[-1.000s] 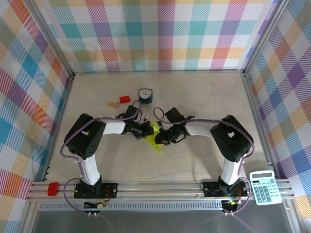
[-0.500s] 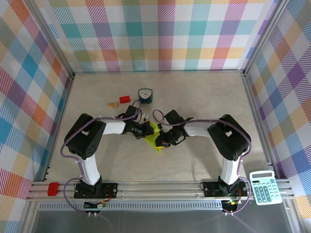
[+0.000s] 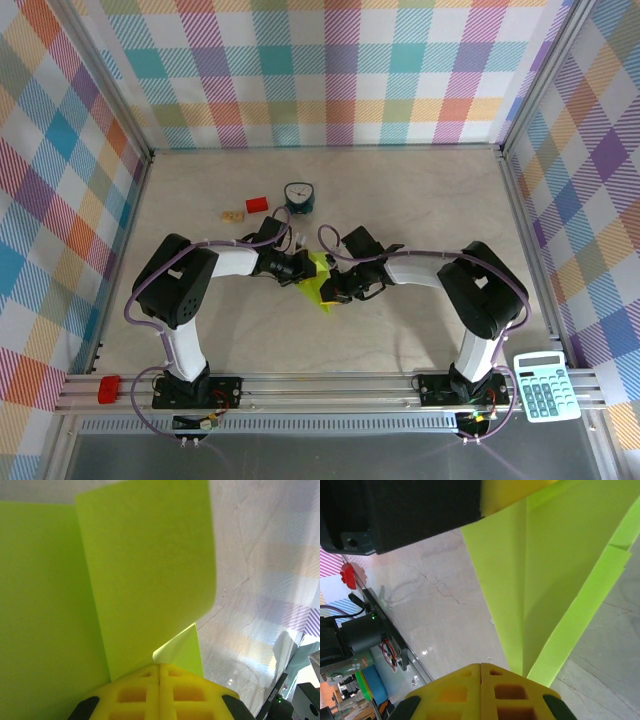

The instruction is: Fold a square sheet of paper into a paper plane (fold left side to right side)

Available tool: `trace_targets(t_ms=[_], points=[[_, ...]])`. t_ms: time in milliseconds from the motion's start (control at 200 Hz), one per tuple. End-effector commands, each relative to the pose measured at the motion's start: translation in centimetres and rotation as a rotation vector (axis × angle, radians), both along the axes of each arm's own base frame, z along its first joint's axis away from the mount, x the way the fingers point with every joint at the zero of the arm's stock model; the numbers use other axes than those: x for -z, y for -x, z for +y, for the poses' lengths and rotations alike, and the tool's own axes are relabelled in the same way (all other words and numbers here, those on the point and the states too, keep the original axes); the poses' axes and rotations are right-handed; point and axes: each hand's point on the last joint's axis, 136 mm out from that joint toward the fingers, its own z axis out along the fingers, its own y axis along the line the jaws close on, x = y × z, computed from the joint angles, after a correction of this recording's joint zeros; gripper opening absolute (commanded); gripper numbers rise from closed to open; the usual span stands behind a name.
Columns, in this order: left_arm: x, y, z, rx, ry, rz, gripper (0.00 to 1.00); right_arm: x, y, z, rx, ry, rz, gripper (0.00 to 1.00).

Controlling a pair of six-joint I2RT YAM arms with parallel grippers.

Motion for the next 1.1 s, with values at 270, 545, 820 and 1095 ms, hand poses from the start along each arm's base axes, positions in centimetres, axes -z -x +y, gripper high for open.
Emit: trace_targets(t_ms=[270,545,820,1095], points=[[3.2,2.1,2.3,-0.019,-0.149,0.091,0.0,1.6,0.7,0.3,-0.017,0.021,0.043,0.0],[3.3,2.1,2.4,-0.021,-0.153,0.09,0.0,2.9,1.4,-0.7,-0.017,0.09,0.052,0.0],[3.3,2.1,2.4,-0.021,-0.154,0.092,0.0,3.0,1.7,-1.1,-0.02,0.113,0.046,0.0],[3.2,2.1,2.5,-0.021,-0.155,0.09,0.0,3.3,2.1,-1.5,-0.02,0.123,0.055,0.0]])
